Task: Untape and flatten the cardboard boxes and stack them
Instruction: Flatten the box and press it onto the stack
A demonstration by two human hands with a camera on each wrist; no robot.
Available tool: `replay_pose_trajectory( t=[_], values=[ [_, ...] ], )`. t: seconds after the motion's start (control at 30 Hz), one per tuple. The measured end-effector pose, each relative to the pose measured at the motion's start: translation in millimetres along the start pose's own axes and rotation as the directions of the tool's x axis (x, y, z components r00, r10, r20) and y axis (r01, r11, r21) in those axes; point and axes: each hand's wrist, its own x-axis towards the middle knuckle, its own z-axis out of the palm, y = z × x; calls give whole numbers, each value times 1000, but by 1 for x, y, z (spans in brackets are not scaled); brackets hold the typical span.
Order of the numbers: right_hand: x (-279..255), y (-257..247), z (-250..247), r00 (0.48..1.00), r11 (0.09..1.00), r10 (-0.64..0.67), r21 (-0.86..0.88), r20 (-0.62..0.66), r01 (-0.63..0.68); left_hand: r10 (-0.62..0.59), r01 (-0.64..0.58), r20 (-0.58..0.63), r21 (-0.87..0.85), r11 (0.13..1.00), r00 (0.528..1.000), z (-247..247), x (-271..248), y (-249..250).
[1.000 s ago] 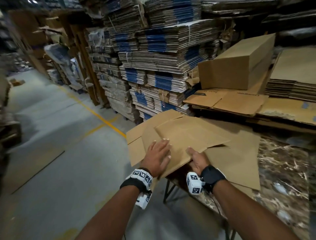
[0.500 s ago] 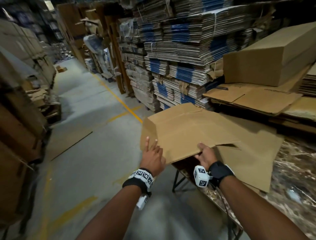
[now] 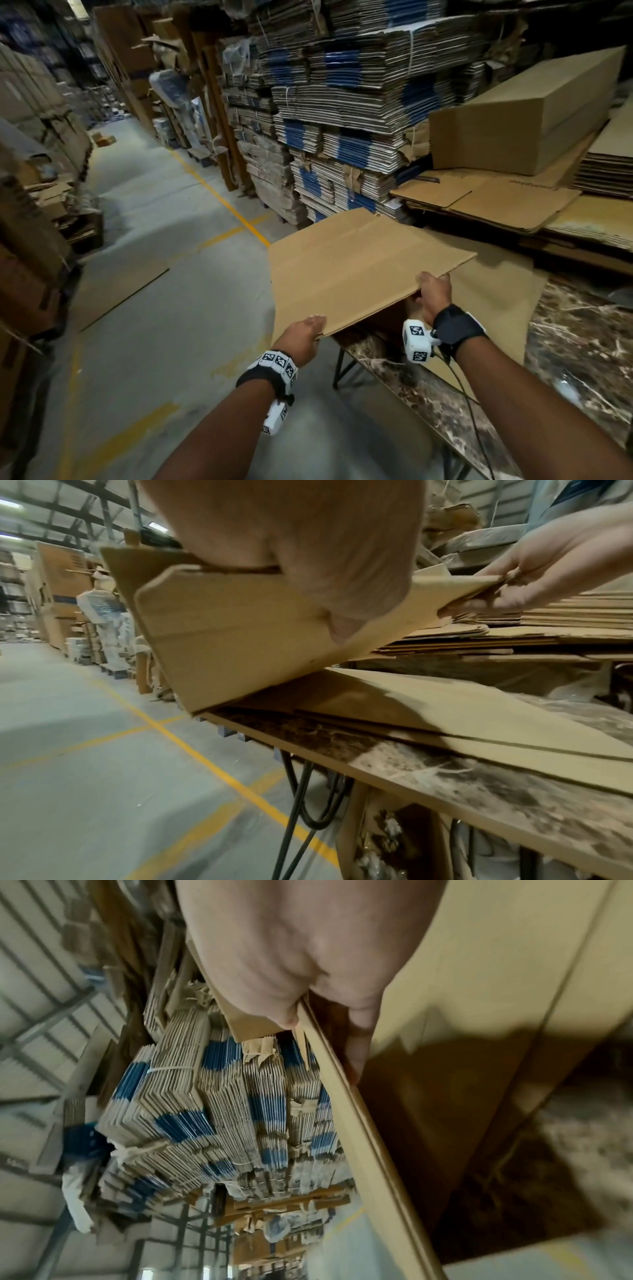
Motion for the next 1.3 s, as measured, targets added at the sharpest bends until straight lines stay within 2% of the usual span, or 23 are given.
replay_pose_trajectory(
  t=[0.1, 0.17, 0.27, 0.3, 0.37, 0.43, 0.47, 0.57, 0.63, 0.7, 0.77, 0.8, 0.9, 0.93, 1.0, 1.03, 1.1, 1.2, 1.3],
  values=[
    [12, -1, -31, 992, 994, -16, -105, -124, 3, 79, -78, 46, -29, 997, 996, 2, 17, 23],
    [20, 6, -55, 988, 990, 71, -114, -140, -87, 89, -83, 84, -75, 994, 992, 5, 31, 38],
    [27, 27, -81, 963, 966, 260, -28, 71, -258, 88, -72, 138, -113, 991, 987, 13, 47, 61],
    [25, 33, -85, 932, 945, 325, -21, 159, -326, 90, -74, 139, -113, 991, 986, 17, 51, 71],
    [9, 41, -86, 835, 898, 437, -112, 335, -425, 87, -73, 108, -133, 988, 990, 26, 57, 93],
    [-4, 45, -82, 776, 874, 485, -177, 403, -453, 125, -109, 100, -151, 982, 987, 34, 63, 114],
    [-2, 50, -82, 784, 874, 484, -178, 388, -452, 155, -135, 123, -159, 978, 980, 36, 65, 122],
    [10, 58, -98, 857, 889, 457, -148, 239, -433, 229, -175, 221, -237, 955, 948, 37, 72, 133],
    [25, 65, -120, 911, 914, 401, -114, 97, -390, 179, -82, 273, -332, 940, 945, 35, 79, 127],
    [40, 70, -147, 941, 939, 333, -73, -59, -337, 79, 28, 292, -346, 938, 953, 34, 89, 117],
    [46, 73, -166, 933, 926, 336, -133, -129, -352, 29, 53, 257, -309, 950, 966, 35, 101, 104],
    [46, 72, -170, 922, 911, 370, -151, -114, -384, 17, 60, 249, -299, 952, 968, 35, 108, 97],
    [53, 84, -174, 902, 830, 421, -363, -94, -424, -24, 97, 259, -274, 957, 965, 37, 128, 78],
    [61, 91, -177, 924, 807, 355, -452, -143, -380, -46, 120, 264, -272, 955, 963, 38, 137, 72],
    [67, 87, -179, 950, 829, 169, -483, -263, -281, -72, 143, 262, -262, 954, 962, 38, 155, 58],
    [71, 83, -184, 932, 844, 87, -471, -351, -256, -79, 145, 255, -251, 957, 964, 38, 164, 51],
    [77, 69, -184, 903, 834, 36, -485, -427, -263, -97, 150, 237, -216, 965, 967, 40, 183, 35],
    [90, 50, -183, 922, 697, -4, -663, -388, -276, -146, 193, 238, -185, 964, 960, 43, 214, 12],
    [108, 44, -181, 927, 566, -4, -765, -375, -307, -127, 176, 252, -185, 967, 959, 44, 246, -6]
  ],
)
